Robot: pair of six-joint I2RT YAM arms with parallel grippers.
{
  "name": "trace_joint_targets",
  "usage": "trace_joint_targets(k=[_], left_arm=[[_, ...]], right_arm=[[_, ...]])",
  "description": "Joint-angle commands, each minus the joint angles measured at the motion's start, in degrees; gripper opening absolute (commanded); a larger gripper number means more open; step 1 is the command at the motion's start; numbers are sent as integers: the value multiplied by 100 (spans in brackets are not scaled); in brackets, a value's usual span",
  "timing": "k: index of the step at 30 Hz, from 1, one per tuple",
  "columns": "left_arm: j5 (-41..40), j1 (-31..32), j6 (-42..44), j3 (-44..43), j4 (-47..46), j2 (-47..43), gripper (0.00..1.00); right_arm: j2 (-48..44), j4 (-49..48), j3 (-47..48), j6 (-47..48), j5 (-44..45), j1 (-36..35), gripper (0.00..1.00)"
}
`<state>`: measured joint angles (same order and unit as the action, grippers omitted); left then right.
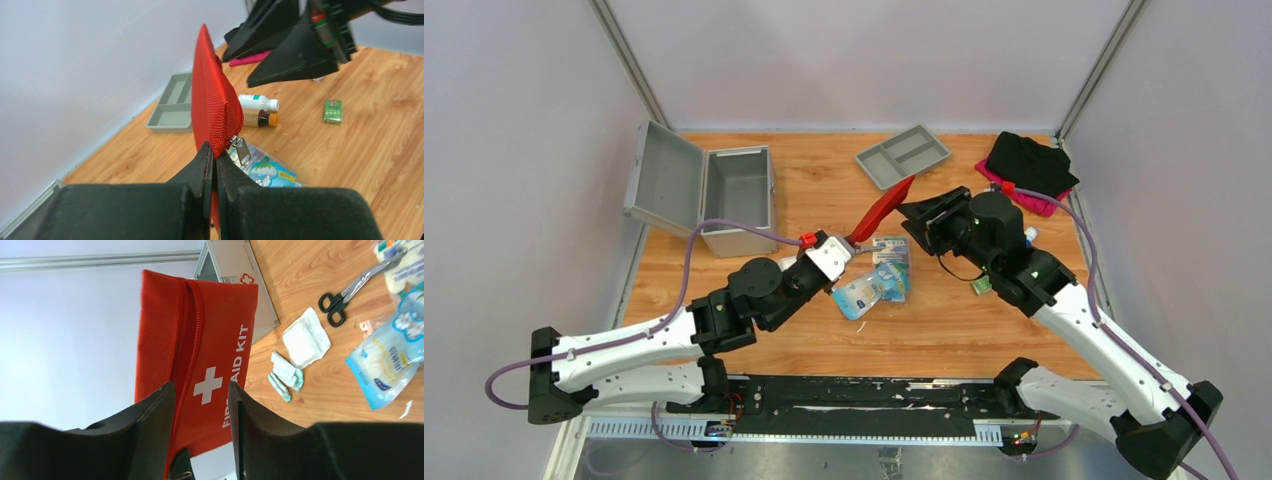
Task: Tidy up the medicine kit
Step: Open the medicine pouch.
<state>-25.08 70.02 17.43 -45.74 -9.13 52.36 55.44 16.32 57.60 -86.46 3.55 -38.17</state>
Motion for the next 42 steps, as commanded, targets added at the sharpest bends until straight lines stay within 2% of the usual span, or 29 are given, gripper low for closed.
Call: trace_joint_targets(k=[1,4,7,10,13,17,21,28,33,36,38,42], left_arm=[[-645,35,-405,-256,284,-18,0],[-701,-306,-1216,-601,951,21,0],[-309,-1174,-2170,-1013,2074,216,0],[-204,-1501,-2449,-1070,2402,242,0],[-13,-1731,-2685,-1091,2575,180,0],[393,-2094,-3045,-1319,3084,239,0],[475,-2185,-3292,-1476,3496,262,0],[606,-2186,-3474,-1210,3363,-414,0],[1086,-2190,-3283,-686,2896,-1072,0],[1238,-2185,-3200,-387,2585,-1404,0],[1275,-2185,-3100,-295,2463,-1605,0],[1063,-2185,-2845,-242,2467,-1858,0]], right_arm=[[-462,-56,-161,775,460,71,48],[-826,57,-317,1511,775,67,48],[-1199,101,-588,2346,1065,73,49],[-1537,227,-902,3033,1298,71,53],[-1823,489,-1174,3683,1569,82,52],[-1879,796,-1446,4177,1825,82,50],[-1763,946,-1567,4553,1774,95,49],[-1153,622,-1417,5024,499,93,49],[-452,-514,-1449,5018,-1162,92,49],[-79,-1739,-1471,4579,-2032,85,49],[227,-2210,-1409,4355,-2301,66,50],[976,-2392,-1131,4179,-2480,-52,51]])
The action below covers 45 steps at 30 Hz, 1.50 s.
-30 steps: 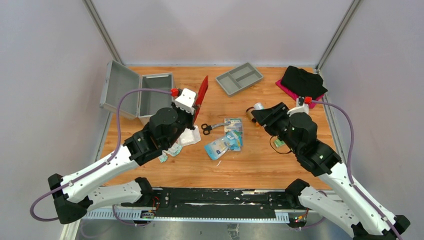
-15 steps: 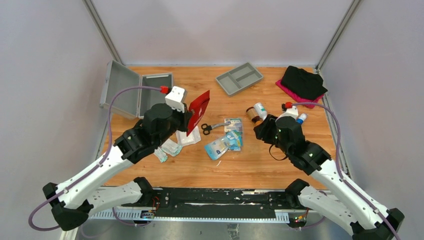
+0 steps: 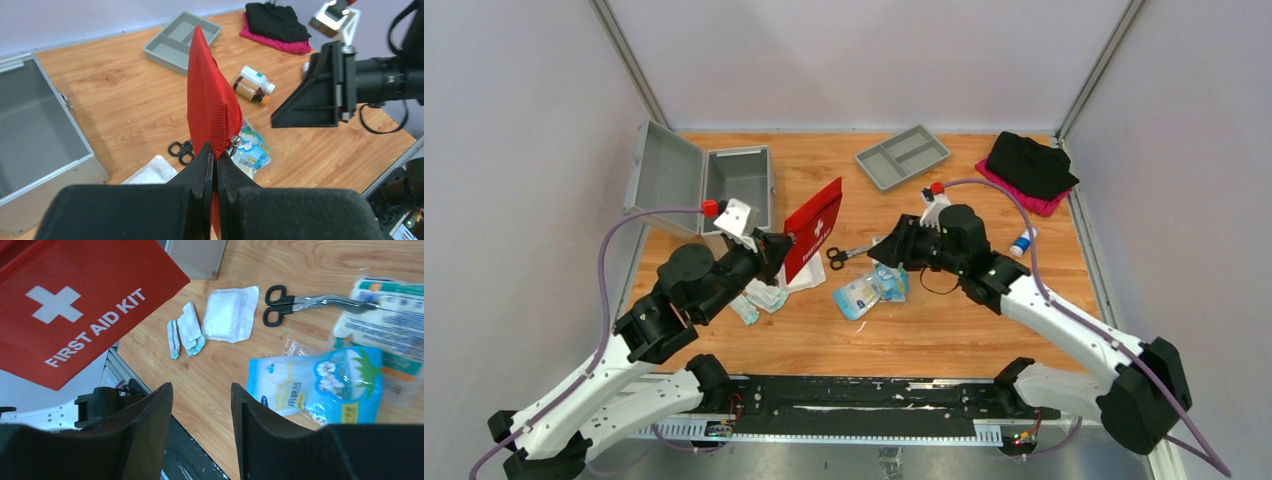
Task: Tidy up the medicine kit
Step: Open the medicine pouch, then pick up the medical item at the center of the board.
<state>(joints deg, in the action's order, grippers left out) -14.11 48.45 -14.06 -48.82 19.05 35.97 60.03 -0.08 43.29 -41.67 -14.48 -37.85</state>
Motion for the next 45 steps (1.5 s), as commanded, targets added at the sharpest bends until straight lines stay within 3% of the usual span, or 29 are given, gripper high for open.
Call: trace_joint_targets(k=[1,6,11,23,27,32,40,45], left_arm=[[-124,-28,362,98,-338,-304,0],[-779,-30,530,197,-20,-680,0],[-1384,-29,675,252,303,-1154,0],[-2793,-29,795,651,530,-2380,0],[-3146,-28,808,682,631,-2533,0],[-3426,-29,740,671,705,-2638,0],[-3657,-28,734,633,805,-2591,0],[-3896,-28,678,592,916,-2577,0]], right_arm=[[738,-771,378,-281,-674,-139,52],[1932,-869,825,-49,-449,-464,51],[3072,-1249,1333,43,-720,-724,48],[5299,-1113,3106,697,-1333,-1715,46],[5628,-949,3522,1136,-1294,-1891,45],[5692,-363,3814,2470,-487,-2263,47],[5797,223,4083,4721,875,-2850,62],[5946,266,4293,5428,963,-2962,73]])
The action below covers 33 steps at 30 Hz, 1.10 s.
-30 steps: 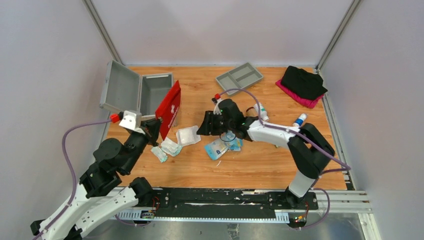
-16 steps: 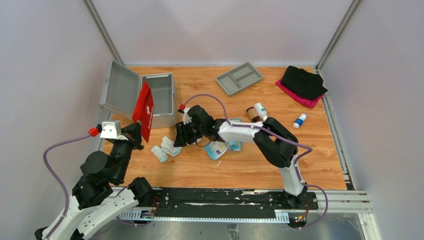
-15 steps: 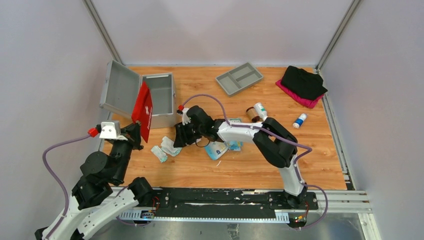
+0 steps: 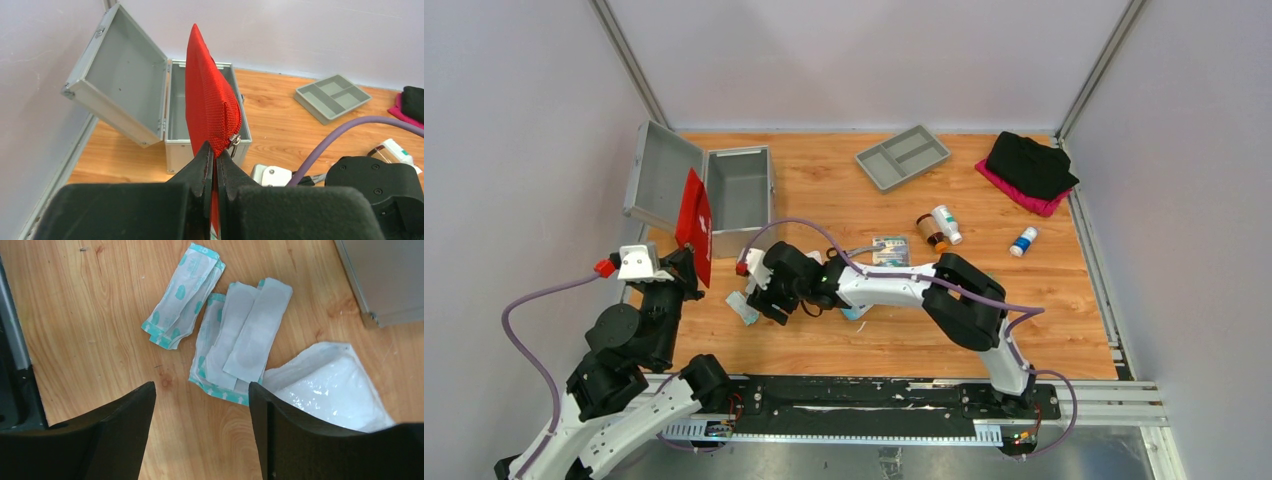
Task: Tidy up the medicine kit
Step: Pick up the medical item at the center of the board.
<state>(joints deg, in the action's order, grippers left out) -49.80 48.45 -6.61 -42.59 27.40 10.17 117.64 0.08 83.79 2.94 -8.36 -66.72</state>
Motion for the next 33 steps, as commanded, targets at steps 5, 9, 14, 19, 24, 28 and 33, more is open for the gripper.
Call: trace_joint_targets(k=[5,9,14,19,24,28,33], left_arm=[[-355,-28,-60,-39,88,51,0],[-377,-28,-60,-61,126,137,0],[-381,-37,-34,-65,148,156,0],[-416,-37,-33,-65,161,160,0],[-399,-37,-24,-57,158,186,0],[-390,-39,-7,-57,140,212,0],[-390,-46,6,-48,119,204,0]], right_arm=[[401,292,470,1479,364,-205,80],[619,351,623,1750,538,-297,82],[918,756,1006,1892,505,-298,83],[1181,1032,1328,2011,616,-291,83],[1414,1255,1485,2184,1162,-289,82],[1470,1409,1450,2184,1200,-232,77],[1422,1438,1229,1915,937,-87,66]])
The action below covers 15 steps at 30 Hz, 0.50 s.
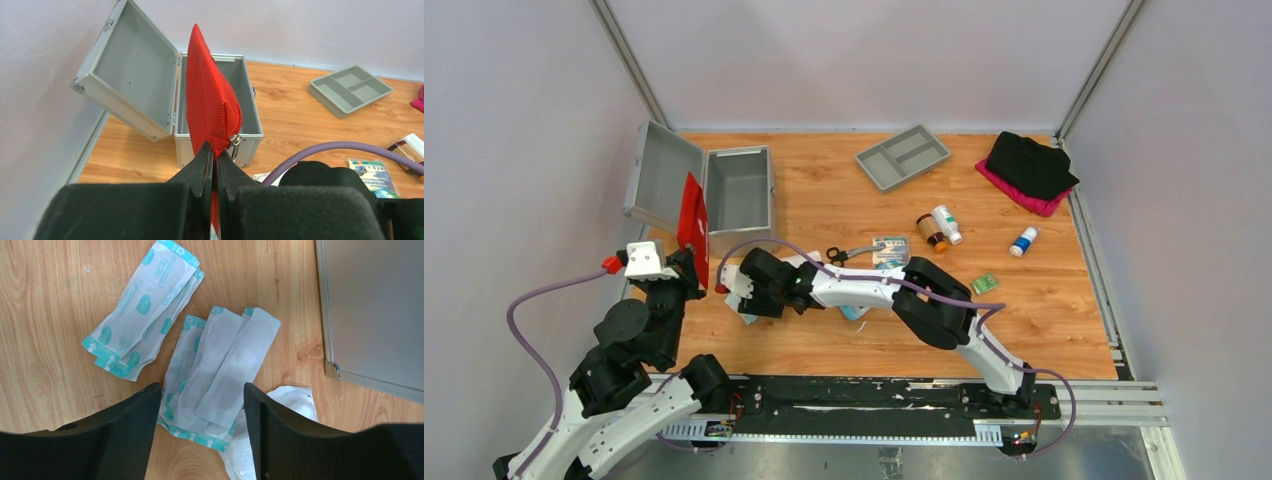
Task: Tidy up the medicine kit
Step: Pick up the medical item at the center of the board.
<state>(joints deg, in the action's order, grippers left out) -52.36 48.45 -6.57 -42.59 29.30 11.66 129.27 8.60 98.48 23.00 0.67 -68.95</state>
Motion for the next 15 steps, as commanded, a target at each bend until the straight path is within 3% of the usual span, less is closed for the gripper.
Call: trace_joint_targets(k=[1,15], left_arm=[[-130,-46,11,-40,-75,56,0],[-12,-116,42,-21,-121,64,0]], right_arm=[[259,584,-267,-135,23,170,64],[220,527,-373,-747,-242,347,35]])
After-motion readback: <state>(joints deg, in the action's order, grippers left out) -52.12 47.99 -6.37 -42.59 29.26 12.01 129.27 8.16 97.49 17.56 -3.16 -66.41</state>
